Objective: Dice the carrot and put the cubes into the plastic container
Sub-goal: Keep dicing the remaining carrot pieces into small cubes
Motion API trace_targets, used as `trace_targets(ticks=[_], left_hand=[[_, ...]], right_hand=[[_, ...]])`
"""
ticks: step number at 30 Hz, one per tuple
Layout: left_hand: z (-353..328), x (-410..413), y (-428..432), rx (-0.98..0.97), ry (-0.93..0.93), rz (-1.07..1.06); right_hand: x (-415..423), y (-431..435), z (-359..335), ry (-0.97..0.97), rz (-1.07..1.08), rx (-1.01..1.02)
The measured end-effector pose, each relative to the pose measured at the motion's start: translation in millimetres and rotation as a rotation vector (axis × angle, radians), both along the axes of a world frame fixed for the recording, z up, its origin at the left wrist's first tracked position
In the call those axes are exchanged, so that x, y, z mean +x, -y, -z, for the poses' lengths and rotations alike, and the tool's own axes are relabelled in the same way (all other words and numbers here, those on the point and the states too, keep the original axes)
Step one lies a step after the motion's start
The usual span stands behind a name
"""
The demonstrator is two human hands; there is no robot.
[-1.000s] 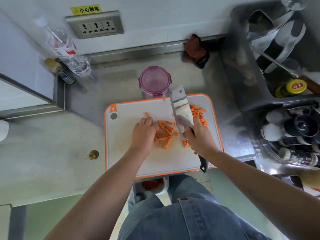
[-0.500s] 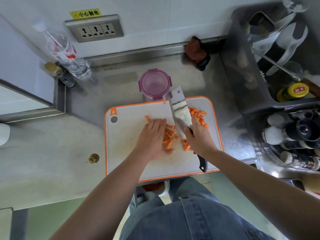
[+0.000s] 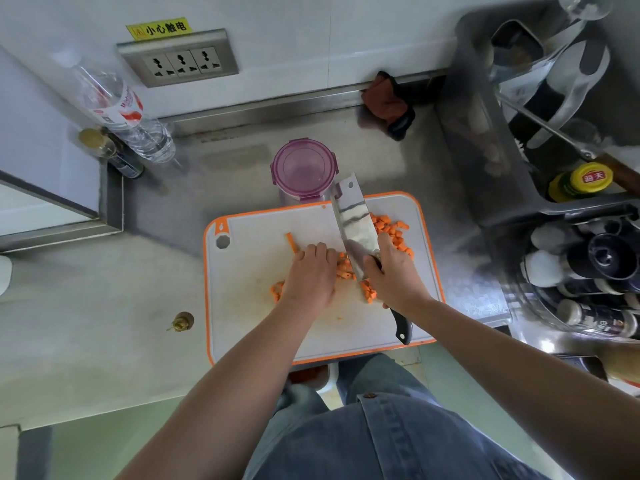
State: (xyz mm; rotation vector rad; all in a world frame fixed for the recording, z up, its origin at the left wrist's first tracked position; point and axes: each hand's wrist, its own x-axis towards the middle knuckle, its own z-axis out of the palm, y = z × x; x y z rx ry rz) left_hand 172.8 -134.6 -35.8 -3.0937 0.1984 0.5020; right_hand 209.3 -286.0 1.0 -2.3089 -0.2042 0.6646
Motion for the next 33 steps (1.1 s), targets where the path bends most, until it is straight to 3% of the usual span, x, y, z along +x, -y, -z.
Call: trace_targets(ticks=[8, 14, 19, 23, 33], left_hand=[[7, 3, 0, 0.058, 0.002, 0.03], [0, 0, -13, -0.108, 0.052, -0.038], [-4, -3, -21, -0.288, 0.059, -0.281], [-7, -5, -14, -0.324, 0.048, -0.204], [3, 0, -7, -0.147, 0.092, -0.092]], right_hand=[[2, 8, 5, -0.011, 0.036, -0.014], [4, 9, 6, -0.03, 0.082, 0.021], [6, 9, 6, -0.01, 0.112, 0.024], [4, 12, 4, -0.013, 0.111, -0.001], [2, 22, -3, -0.053, 0.122, -0.002]])
